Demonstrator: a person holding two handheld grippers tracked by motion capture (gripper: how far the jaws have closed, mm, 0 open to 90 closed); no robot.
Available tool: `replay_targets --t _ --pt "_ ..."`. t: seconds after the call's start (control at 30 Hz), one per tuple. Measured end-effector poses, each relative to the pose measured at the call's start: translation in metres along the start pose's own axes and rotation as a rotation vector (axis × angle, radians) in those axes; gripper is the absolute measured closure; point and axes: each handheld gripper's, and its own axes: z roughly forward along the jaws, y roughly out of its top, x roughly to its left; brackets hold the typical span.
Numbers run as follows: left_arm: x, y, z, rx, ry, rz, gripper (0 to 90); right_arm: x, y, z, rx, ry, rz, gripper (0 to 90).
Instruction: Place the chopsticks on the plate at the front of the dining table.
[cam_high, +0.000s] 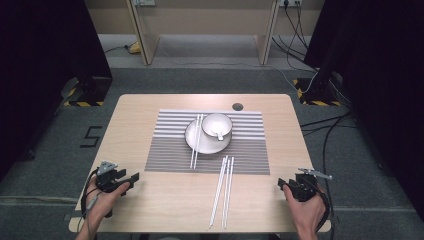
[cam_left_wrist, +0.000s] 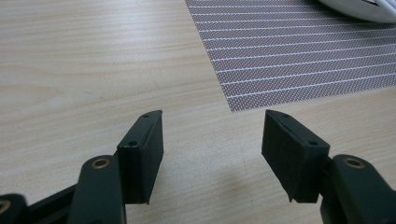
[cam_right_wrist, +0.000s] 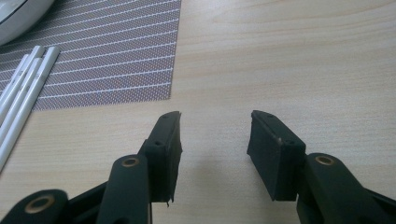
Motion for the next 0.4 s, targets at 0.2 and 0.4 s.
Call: replay_targets --t 0.2,0.4 --pt "0.0010 -0.0046 -0.0017 -0.018 0.004 -0.012 38.2 0.0011 -0.0009 0.0019 0.006 -0.002 -0.005 53.7" --pt "-0.0001 -0.0078 -0.0035 -0.027 0.000 -0.017 38.3 0.0026 -0.0009 0.0031 0.013 -0.002 -0.006 53.6"
